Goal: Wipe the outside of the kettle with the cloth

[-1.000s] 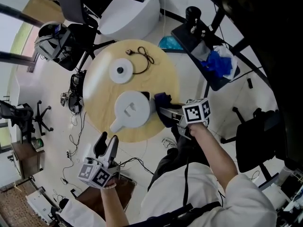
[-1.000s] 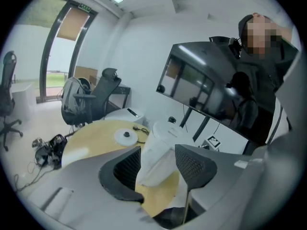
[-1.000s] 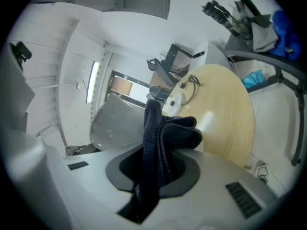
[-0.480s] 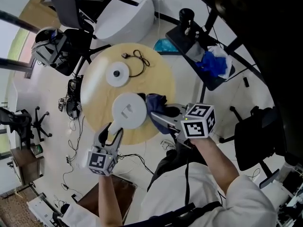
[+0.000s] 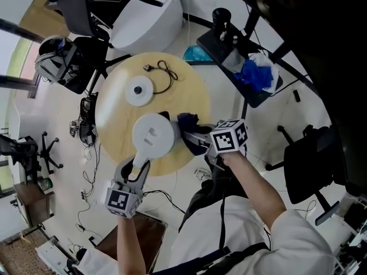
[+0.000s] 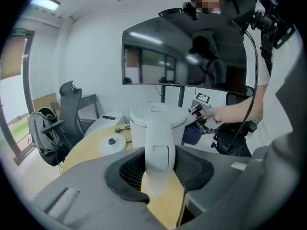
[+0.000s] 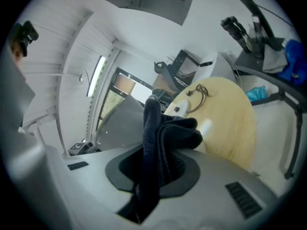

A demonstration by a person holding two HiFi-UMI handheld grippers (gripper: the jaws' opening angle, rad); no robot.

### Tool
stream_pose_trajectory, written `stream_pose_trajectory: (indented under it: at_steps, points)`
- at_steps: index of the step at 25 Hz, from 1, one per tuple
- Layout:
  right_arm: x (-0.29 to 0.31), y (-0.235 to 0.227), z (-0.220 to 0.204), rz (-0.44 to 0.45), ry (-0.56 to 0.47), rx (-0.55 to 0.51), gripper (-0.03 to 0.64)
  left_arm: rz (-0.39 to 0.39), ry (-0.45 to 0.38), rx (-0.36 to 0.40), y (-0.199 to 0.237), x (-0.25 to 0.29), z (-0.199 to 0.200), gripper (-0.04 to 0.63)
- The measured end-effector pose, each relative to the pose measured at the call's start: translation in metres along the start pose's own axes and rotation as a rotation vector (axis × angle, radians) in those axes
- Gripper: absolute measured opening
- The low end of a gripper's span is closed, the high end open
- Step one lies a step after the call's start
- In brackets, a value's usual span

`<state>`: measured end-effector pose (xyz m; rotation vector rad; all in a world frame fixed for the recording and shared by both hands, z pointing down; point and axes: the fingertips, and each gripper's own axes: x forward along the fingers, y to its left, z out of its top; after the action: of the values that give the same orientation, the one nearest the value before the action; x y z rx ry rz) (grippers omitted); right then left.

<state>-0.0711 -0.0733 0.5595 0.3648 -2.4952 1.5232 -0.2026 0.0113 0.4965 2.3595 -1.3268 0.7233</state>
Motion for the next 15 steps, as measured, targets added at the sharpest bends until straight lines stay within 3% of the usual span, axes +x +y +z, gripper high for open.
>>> stream_pose_trajectory:
  at_steps: [4,8,15]
  points:
    - [0.014,-0.044,-0.022,-0.012,0.005,0.156,0.067,-0.012,-0.016,-0.021,-0.007,0.001,0.003,0.168]
    - [0.026,-0.088,-0.052,-0.092,0.04,0.226,0.067,0.0,-0.018,-0.042,-0.015,0.002,0.003,0.169]
    - [0.021,-0.078,-0.049,-0.181,0.041,0.115,0.067,0.066,-0.006,-0.077,-0.025,0.007,0.005,0.166]
